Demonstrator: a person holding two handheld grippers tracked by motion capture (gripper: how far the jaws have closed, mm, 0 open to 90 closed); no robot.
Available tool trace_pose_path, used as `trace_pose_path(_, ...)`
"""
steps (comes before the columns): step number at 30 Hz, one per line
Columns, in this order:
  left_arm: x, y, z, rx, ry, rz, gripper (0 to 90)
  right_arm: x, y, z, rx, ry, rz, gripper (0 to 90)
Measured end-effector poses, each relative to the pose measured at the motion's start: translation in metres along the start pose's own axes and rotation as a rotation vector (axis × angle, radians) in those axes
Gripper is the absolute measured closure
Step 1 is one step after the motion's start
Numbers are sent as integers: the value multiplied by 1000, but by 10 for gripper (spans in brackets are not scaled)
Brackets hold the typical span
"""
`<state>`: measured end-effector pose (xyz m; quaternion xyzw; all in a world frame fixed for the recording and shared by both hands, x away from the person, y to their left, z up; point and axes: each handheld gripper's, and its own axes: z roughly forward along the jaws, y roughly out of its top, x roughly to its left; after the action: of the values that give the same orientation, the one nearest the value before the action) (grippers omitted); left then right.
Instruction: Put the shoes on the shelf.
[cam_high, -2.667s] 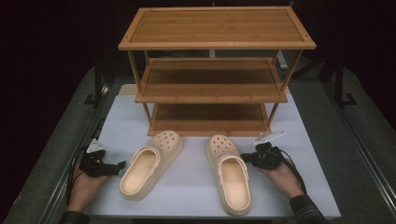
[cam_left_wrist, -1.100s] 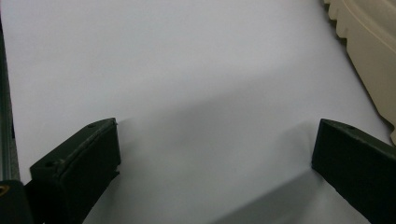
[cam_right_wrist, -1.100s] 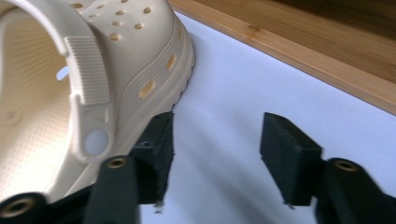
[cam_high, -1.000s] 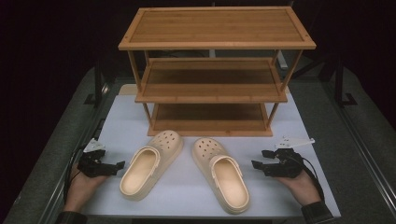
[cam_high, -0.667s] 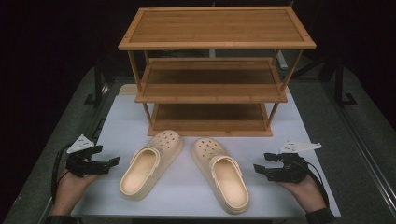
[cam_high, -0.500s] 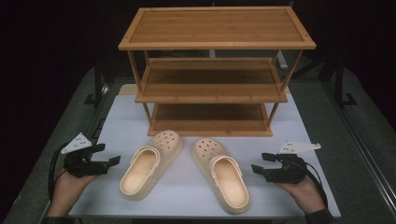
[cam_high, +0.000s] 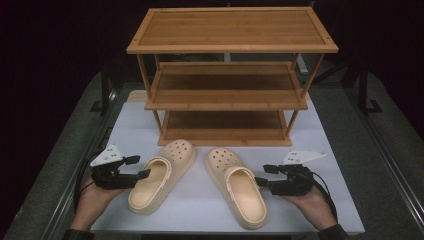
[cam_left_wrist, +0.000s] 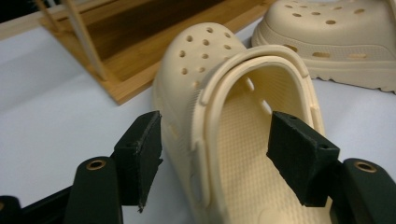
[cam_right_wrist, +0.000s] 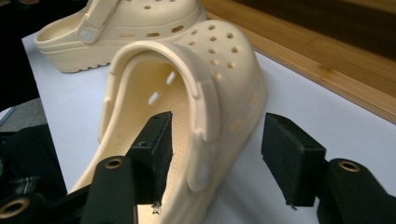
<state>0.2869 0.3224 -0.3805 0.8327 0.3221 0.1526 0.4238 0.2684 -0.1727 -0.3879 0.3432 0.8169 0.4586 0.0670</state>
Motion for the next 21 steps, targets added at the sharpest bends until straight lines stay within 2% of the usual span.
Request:
trace_pose_path(8,-1,2,13,14,9,4,397,6,10,21,24,15,-32,470)
trace_pose_path(13,4,1,20,14,7,-2,424,4,13,35,46,16,-32,485)
trace_pose_path(15,5,1,24,18,3,-5,442,5,16,43,54,16,-39,521)
trace_pose_path(21,6,1,31,28,11,12,557,4,16,47,63,1,-45,598)
